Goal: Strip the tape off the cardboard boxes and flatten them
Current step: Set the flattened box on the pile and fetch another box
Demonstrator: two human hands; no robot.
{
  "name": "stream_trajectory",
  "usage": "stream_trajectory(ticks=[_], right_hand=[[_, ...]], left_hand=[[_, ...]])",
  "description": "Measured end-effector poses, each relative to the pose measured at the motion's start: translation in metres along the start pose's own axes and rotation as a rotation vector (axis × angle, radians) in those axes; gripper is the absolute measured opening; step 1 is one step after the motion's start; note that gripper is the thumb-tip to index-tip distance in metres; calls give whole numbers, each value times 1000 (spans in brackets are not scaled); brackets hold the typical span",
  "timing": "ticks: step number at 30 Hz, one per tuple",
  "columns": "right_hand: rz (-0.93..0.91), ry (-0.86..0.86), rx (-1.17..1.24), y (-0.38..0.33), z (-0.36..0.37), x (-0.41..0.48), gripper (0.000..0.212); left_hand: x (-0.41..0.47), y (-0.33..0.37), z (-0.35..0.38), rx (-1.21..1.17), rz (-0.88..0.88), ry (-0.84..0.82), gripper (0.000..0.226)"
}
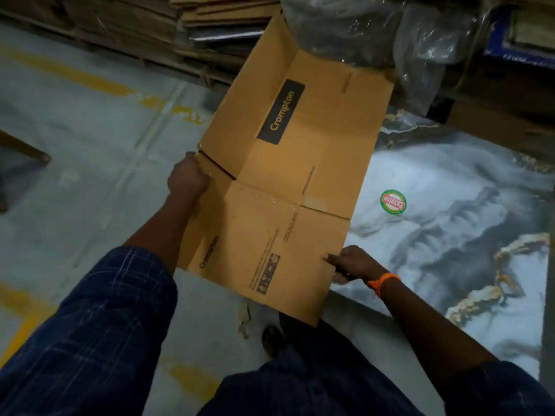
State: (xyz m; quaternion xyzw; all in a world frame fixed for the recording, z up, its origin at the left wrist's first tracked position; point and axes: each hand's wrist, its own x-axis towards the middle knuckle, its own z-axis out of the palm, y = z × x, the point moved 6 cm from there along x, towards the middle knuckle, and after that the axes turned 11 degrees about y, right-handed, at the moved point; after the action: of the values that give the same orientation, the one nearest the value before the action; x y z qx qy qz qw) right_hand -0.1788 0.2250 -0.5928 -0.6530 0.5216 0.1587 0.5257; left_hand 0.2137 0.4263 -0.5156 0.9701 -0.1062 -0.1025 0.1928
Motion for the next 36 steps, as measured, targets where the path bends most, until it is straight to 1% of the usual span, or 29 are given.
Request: stream_trajectory(ticks=[3,5,7,9,12,15,17,20,23,28,31,34,36], right_hand=[[42,-44,-159,-11,-1,16,58],[59,-66,-217,-10,2,22,63],[52,-49,-226,-8,3,22,66],[16,8,-277,-6,-2,19,68],[-58,86,-396,-4,-8,11,71],[-186,179,-551,-8,-17,1,64],[-264,248,-562,-7,-23,-11,58],[-330,365,-433,4,-34,-41,33],[-404,444,-308,29,-53,-79,22],[-410,513,-166,91,-91,-125,19],[-434,558,-132,122,-118,-142,17],[-480,646,-4,143,-159,-153,16],[-519,664,44,155,-193,-159,19]], left_hand=[[33,6,8,177,-25,-20,77],[43,2,16,275,-34,-30,97],[41,-2,23,351,13,-22,116],[27,-4,32,391,89,-39,121],[-16,11,48,401,266,-140,108],[-78,40,65,350,457,-235,93],[-119,57,76,314,530,-298,86],[-164,86,88,263,625,-318,77],[-209,116,96,182,694,-330,71],[-289,166,109,117,792,-362,67],[-338,202,113,108,866,-323,65],[-381,243,118,103,915,-300,65],[-410,275,122,92,938,-270,65]])
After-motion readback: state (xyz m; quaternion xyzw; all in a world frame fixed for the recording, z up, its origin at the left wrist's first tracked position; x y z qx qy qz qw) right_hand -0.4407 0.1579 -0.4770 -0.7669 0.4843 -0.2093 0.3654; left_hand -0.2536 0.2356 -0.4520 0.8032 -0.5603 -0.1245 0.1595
